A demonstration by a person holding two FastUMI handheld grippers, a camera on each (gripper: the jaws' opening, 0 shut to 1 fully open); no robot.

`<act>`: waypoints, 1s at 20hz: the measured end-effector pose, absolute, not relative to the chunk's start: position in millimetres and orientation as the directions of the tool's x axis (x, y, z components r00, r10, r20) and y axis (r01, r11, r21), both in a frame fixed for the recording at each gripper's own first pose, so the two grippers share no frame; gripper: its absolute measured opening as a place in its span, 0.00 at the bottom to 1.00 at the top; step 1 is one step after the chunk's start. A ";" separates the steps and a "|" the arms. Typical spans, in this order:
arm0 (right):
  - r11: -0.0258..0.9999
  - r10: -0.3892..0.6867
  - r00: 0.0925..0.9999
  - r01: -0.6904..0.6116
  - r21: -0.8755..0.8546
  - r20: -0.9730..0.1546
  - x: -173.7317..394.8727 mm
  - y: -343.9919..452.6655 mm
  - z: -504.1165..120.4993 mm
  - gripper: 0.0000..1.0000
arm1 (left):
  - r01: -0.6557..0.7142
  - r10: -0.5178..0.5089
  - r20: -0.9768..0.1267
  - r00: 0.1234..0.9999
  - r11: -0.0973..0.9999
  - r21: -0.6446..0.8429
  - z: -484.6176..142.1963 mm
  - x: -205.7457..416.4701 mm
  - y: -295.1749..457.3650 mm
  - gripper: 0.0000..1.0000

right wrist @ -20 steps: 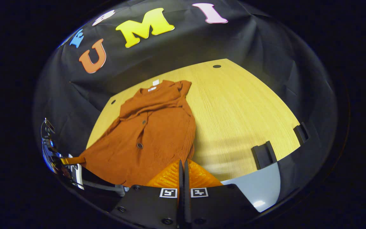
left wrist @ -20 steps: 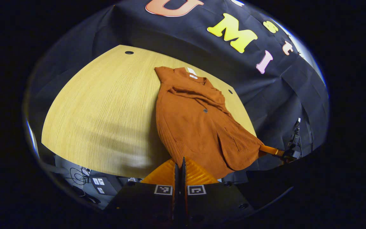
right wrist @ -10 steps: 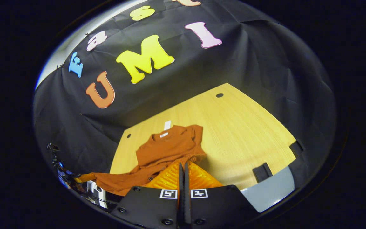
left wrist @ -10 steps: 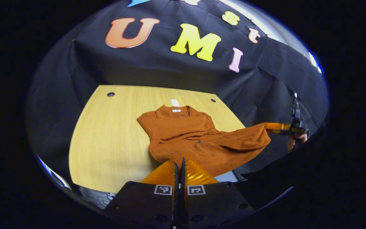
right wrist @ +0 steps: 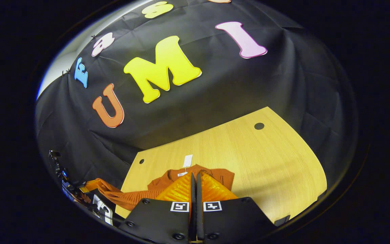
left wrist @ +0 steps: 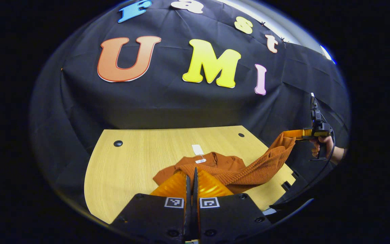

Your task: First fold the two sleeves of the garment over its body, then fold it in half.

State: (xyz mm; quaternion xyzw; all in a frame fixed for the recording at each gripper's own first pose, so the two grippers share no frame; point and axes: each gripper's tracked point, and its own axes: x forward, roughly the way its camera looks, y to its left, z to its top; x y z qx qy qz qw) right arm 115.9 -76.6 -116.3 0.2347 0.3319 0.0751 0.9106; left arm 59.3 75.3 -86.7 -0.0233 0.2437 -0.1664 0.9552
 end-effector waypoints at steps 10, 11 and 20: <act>0.877 0.339 0.634 0.054 0.477 -0.695 265.7 -78.4 -274.6 0.01 | 0.224 -0.300 -0.600 0.742 0.954 -0.200 -211.1 226.4 102.9 0.03; 0.881 0.338 0.621 0.055 0.470 -0.707 274.8 -77.6 -290.6 0.01 | 0.210 -0.288 -0.619 0.731 0.958 -0.198 -228.1 235.4 107.9 0.04; 0.872 0.357 0.548 0.094 0.480 -0.756 299.2 -69.9 -368.3 0.01 | 0.126 -0.280 -0.701 0.656 0.956 -0.264 -318.9 279.5 101.7 0.06</act>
